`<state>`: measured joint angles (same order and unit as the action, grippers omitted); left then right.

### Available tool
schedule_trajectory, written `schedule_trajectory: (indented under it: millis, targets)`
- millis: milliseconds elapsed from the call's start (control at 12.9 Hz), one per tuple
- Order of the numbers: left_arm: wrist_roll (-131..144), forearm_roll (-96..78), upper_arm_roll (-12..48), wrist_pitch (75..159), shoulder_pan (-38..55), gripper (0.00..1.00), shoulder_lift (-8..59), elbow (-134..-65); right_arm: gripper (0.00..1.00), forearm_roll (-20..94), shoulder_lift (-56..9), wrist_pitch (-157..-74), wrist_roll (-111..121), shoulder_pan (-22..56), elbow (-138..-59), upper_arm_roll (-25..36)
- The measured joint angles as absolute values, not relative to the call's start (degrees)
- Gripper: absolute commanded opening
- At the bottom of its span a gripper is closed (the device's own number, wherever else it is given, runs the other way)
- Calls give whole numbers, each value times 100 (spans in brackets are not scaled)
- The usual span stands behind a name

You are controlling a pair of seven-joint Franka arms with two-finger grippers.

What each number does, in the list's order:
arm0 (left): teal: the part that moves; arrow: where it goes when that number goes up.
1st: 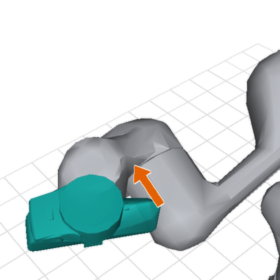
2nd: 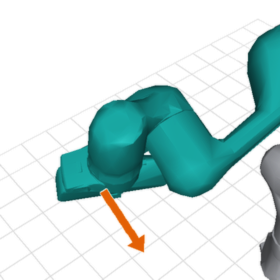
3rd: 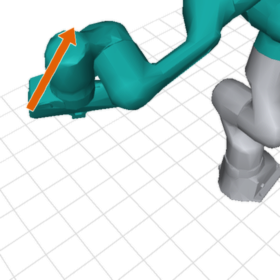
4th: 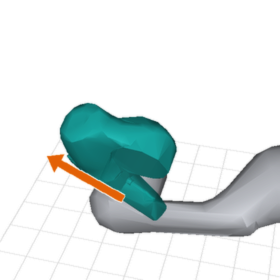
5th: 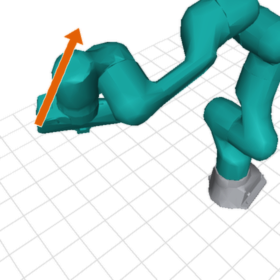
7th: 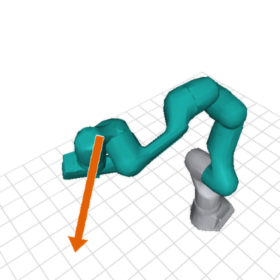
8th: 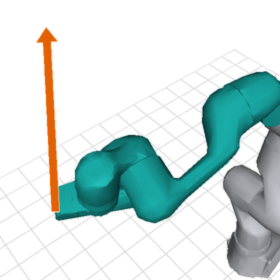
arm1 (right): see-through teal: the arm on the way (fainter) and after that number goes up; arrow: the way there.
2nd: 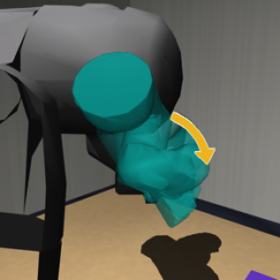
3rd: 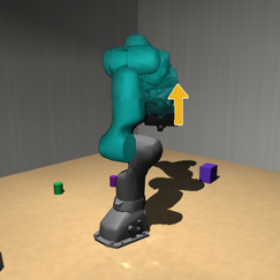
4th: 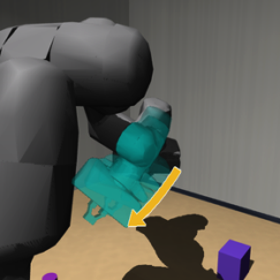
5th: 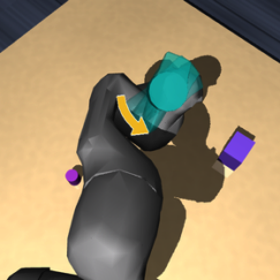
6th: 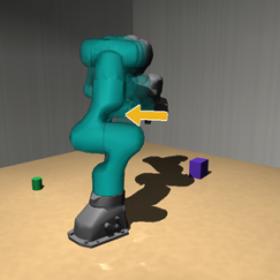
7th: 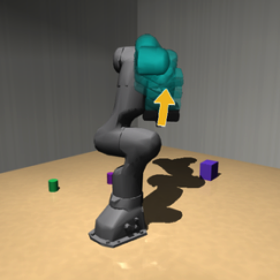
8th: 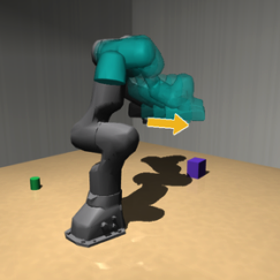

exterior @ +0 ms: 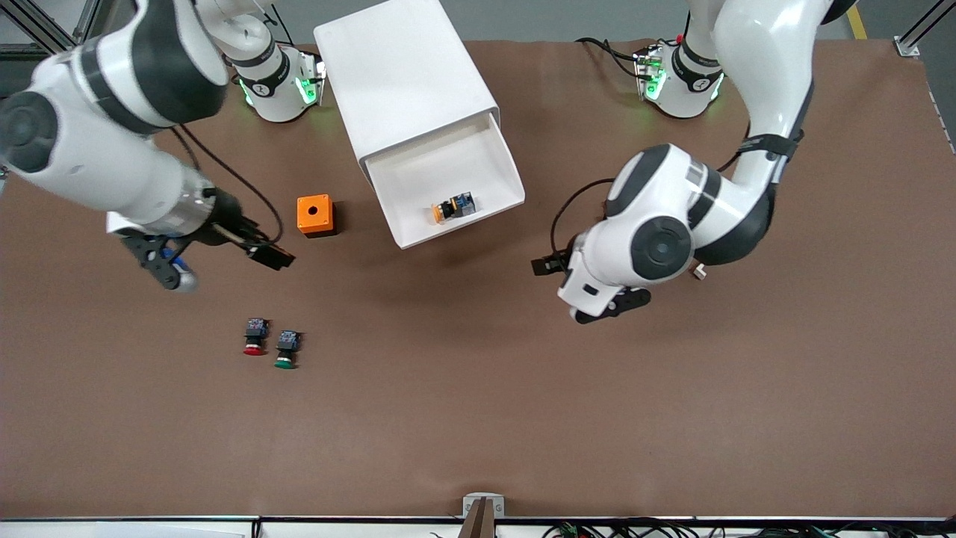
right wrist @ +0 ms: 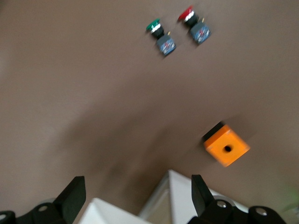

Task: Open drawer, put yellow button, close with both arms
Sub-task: 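Release the button into the drawer and withdraw the right gripper, then push the drawer closed with the left gripper while the right gripper retracts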

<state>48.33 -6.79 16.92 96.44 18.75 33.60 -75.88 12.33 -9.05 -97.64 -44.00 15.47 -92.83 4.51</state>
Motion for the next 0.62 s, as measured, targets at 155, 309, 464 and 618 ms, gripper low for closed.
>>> schedule_trajectory:
  millis: [155, 309, 464, 618]
  targets:
    - [5181, -564, 1693, 9679, 2131, 100, 3362, -7606, 100, 825, -876, -9575, -3333, 1202, -9236, 451]
    - [5431, -553, 1691, 9716, 2339, 100, 3379, -7623, 100, 429, -796, -9517, -2477, 1013, -9223, 447]
    - [5607, -550, 1691, 10011, 2506, 100, 3433, -7634, 100, 348, -676, -9386, -1824, 820, -9214, 446]
    - [5638, -525, 1689, 10329, 2672, 100, 3509, -7653, 100, 338, -513, -9218, -1329, 621, -9212, 446]
